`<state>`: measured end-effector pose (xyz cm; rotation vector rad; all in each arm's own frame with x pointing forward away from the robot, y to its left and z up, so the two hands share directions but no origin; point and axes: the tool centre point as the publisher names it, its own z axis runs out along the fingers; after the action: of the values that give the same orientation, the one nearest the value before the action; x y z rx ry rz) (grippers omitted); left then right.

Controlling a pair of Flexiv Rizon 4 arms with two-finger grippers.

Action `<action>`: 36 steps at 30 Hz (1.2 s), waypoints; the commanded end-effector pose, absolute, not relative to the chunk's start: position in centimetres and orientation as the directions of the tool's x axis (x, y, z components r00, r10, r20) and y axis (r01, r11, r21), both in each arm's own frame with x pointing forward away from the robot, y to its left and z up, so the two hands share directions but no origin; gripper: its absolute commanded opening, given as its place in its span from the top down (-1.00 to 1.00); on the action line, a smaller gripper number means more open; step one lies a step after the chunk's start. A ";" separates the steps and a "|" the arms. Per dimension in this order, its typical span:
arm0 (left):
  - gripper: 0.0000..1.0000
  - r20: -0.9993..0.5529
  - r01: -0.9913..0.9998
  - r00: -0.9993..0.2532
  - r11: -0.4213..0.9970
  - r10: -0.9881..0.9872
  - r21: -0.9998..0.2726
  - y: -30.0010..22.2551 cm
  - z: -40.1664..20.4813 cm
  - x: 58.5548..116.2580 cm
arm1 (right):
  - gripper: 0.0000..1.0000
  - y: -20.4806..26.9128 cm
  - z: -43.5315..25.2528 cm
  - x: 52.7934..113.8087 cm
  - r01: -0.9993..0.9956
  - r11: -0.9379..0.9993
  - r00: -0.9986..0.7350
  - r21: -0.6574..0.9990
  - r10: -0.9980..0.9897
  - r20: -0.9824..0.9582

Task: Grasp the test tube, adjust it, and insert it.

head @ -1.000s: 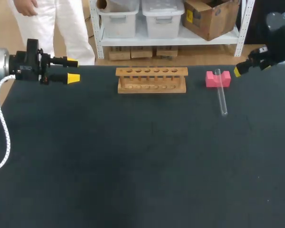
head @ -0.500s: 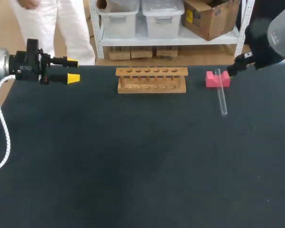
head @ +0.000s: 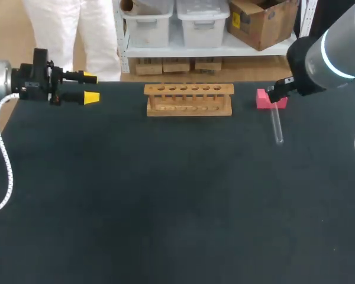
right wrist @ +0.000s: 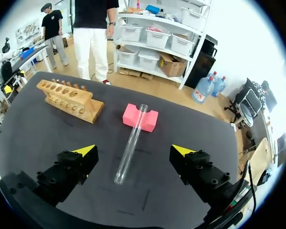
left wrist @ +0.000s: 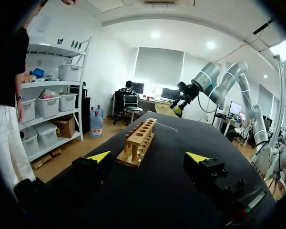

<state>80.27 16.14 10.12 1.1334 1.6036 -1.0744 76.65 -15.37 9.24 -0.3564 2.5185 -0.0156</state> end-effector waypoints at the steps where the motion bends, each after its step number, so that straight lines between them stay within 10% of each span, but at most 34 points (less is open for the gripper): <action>1: -1.00 -0.957 0.965 -0.201 0.211 0.208 -0.156 16.2 10.0 80.3 | -1.00 -14.5 7.3 77.5 -0.174 0.966 -0.775 -0.190 -0.253 -0.578; 36: -1.00 -0.957 0.965 -0.201 0.211 0.208 -0.156 16.2 10.0 80.3 | -1.00 -14.9 -0.7 80.7 -0.196 0.974 -0.792 -0.117 -0.227 -0.567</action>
<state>80.27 16.14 10.12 1.1333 1.6035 -1.0744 80.64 -15.01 -0.17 -0.3032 2.5331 -0.0700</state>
